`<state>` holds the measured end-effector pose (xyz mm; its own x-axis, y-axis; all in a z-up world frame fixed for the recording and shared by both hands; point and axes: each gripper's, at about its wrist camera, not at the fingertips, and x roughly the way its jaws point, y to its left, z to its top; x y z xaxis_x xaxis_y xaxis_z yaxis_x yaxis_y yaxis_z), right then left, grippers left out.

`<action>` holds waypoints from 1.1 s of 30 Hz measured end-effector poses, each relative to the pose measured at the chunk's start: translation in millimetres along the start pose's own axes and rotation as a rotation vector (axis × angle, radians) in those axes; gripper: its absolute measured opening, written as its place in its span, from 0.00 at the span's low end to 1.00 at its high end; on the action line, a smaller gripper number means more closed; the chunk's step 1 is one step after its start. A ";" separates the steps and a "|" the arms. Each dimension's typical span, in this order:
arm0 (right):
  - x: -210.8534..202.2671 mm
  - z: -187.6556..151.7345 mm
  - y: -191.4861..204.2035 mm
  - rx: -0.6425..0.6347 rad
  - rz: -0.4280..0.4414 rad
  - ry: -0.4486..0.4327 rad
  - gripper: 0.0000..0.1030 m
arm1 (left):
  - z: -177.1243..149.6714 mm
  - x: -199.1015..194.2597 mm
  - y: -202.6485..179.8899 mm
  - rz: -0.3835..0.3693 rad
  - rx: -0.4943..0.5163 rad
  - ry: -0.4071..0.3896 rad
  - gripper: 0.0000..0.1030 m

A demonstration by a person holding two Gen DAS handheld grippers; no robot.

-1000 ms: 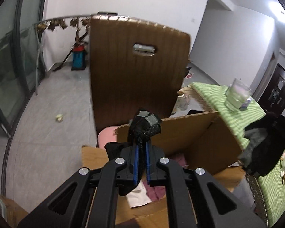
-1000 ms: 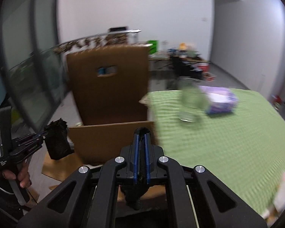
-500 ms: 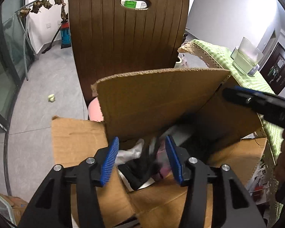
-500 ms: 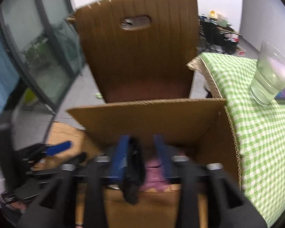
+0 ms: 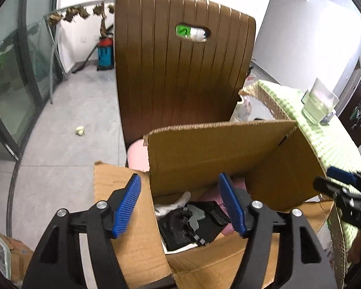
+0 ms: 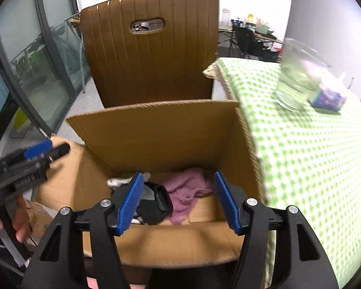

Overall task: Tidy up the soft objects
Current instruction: 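Move both tools back over the table toward the remaining clothes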

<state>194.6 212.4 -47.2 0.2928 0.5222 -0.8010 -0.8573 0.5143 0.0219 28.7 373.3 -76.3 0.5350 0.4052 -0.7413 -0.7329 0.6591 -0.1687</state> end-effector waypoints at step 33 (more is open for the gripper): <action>-313.9 -309.4 -203.7 0.672 -0.611 -0.331 0.73 | -93.3 -143.7 -309.7 -0.366 0.520 -0.206 0.87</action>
<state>146.4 -266.8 14.7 0.8005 0.1477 -0.5808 -0.1264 0.9890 0.0771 139.6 51.9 21.9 0.8177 0.1760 -0.5481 -0.2181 0.9758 -0.0120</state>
